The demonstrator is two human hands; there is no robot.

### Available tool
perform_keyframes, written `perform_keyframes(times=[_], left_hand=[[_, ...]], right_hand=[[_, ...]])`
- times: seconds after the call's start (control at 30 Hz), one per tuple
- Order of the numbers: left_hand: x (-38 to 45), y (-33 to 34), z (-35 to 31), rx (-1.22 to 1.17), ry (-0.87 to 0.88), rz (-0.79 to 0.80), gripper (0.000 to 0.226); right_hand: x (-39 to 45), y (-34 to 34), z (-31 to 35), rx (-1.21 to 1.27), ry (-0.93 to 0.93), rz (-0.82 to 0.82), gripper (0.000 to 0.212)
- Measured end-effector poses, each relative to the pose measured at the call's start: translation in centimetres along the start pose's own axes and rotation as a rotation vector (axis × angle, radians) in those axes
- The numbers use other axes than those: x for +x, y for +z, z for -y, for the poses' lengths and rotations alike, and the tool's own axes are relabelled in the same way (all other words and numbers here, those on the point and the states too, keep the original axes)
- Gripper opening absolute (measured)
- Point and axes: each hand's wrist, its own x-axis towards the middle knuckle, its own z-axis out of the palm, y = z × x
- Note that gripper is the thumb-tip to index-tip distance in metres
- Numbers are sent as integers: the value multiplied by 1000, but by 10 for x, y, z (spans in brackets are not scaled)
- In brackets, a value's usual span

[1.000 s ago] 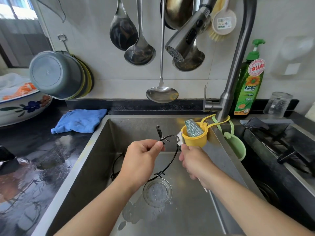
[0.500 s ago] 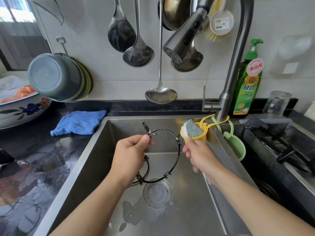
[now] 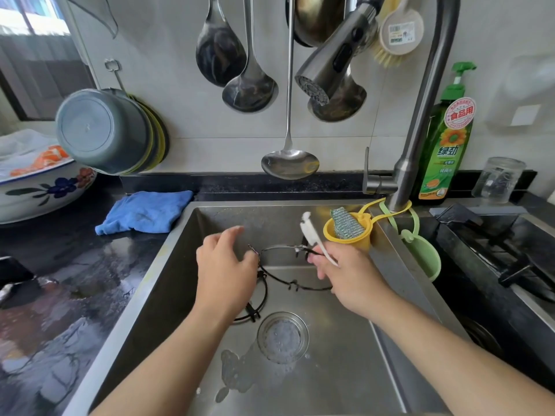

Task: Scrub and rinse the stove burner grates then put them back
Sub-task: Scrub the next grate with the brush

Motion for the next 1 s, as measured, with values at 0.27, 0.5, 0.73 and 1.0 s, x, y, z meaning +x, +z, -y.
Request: perform_keyframes(times=[0.27,0.5,0.73,1.0], left_hand=[[-9,13,1,-201,191,400,21],[-4,10,-1,-575,-155,367,24],[-15,12,-13,-623,-163,486,31],[-15,10,-16,-649,-200,445,46]], right_hand=[[-5,5,1,4,-79,97,23],[-9,-7,22,-139,-58,-130,47],[-21,8,39,-469,-83,80,37],[-28,1,35,-481,-43,74,42]])
